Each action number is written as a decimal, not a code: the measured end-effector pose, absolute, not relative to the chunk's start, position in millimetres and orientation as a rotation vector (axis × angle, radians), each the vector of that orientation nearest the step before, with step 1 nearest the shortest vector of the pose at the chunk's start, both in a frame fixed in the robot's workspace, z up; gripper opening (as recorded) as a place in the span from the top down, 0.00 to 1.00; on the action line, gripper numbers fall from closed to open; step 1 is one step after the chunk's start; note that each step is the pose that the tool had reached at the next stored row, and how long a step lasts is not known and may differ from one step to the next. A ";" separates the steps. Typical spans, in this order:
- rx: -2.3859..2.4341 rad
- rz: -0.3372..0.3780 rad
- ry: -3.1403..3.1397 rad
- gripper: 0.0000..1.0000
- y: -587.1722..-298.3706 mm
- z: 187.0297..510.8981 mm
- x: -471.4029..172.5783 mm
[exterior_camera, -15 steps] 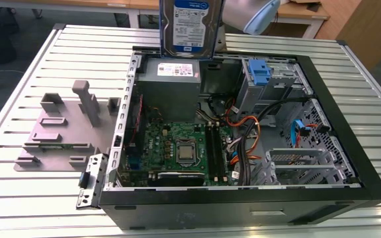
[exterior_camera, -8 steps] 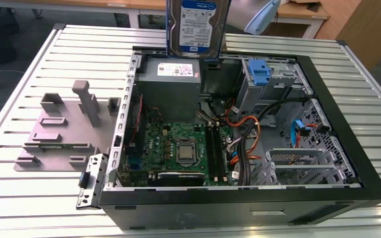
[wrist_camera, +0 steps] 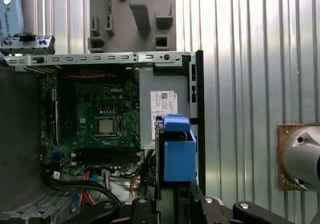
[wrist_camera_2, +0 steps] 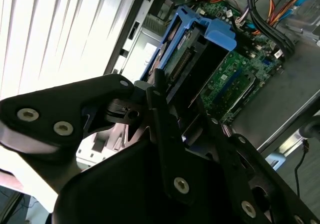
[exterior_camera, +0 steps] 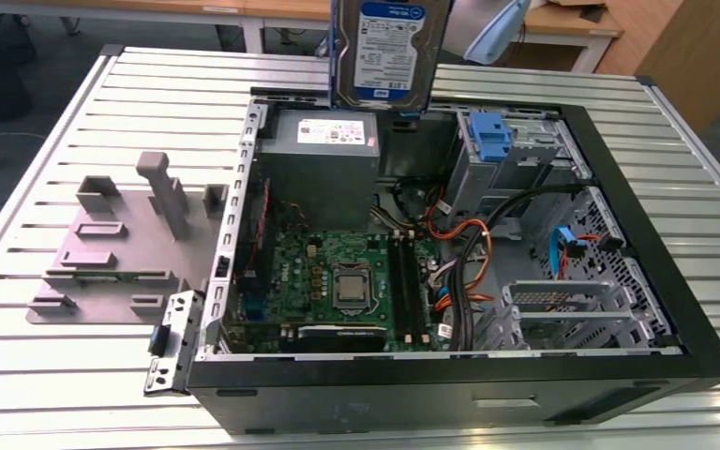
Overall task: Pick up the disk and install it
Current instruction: 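Pick up the disk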
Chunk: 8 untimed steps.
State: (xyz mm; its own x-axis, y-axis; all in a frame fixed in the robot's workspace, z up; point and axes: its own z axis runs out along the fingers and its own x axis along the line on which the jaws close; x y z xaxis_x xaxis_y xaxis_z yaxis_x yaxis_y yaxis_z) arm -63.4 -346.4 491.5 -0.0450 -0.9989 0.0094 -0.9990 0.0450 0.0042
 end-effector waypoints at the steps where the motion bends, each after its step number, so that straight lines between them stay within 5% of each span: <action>1: 2.164 0.005 -2.264 0.65 -346.4 491.4 -62.2; 8: 2.164 0.005 -2.264 0.65 -346.4 491.5 -50.5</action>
State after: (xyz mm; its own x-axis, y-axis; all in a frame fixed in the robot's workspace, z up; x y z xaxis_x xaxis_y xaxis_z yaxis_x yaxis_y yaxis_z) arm -50.5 -346.4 491.5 -0.0450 -0.9989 0.0094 -0.9990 0.0451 0.0042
